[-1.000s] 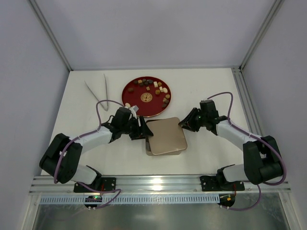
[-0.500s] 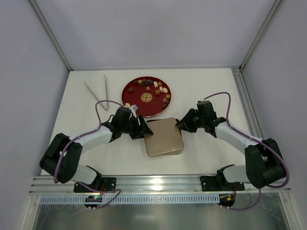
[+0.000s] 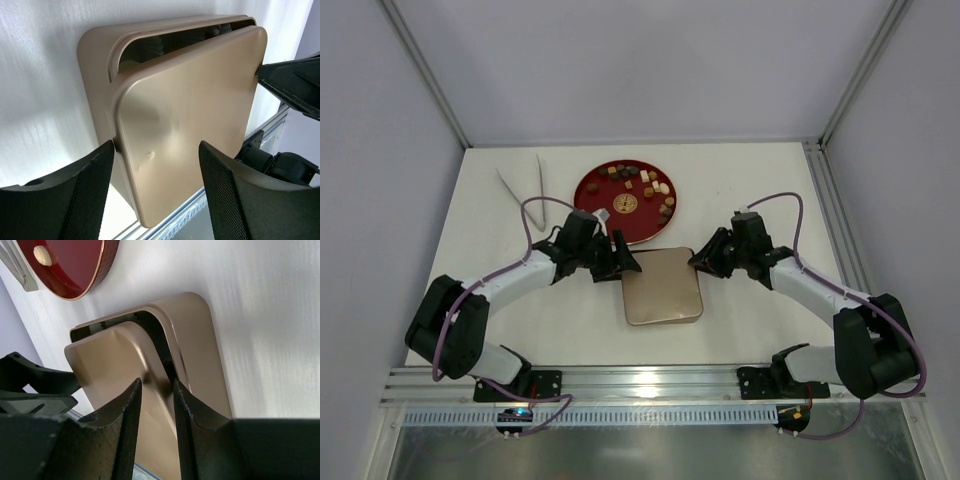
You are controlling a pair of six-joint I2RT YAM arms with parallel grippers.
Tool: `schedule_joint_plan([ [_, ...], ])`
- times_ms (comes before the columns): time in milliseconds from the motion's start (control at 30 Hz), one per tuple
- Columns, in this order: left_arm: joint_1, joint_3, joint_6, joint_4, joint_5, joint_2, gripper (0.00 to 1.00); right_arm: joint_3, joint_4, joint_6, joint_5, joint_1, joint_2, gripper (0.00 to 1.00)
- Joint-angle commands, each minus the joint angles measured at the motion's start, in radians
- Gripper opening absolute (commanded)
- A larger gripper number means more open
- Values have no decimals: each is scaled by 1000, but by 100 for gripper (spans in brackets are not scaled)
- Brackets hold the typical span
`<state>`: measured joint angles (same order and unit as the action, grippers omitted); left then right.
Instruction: Pack the chocolate
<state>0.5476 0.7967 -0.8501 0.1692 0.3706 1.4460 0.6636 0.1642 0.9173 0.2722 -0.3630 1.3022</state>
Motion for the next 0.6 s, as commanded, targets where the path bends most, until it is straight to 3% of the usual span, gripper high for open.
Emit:
schedule_joint_plan([
  [0, 3, 64, 54, 96, -33, 16, 68, 37, 24, -46, -47, -4, -27, 34],
  [300, 3, 168, 89, 214, -52, 88, 68, 56, 49, -118, -70, -8, -9, 35],
  [567, 3, 262, 121, 288, -71, 137, 68, 64, 61, -170, -94, -13, 0, 41],
])
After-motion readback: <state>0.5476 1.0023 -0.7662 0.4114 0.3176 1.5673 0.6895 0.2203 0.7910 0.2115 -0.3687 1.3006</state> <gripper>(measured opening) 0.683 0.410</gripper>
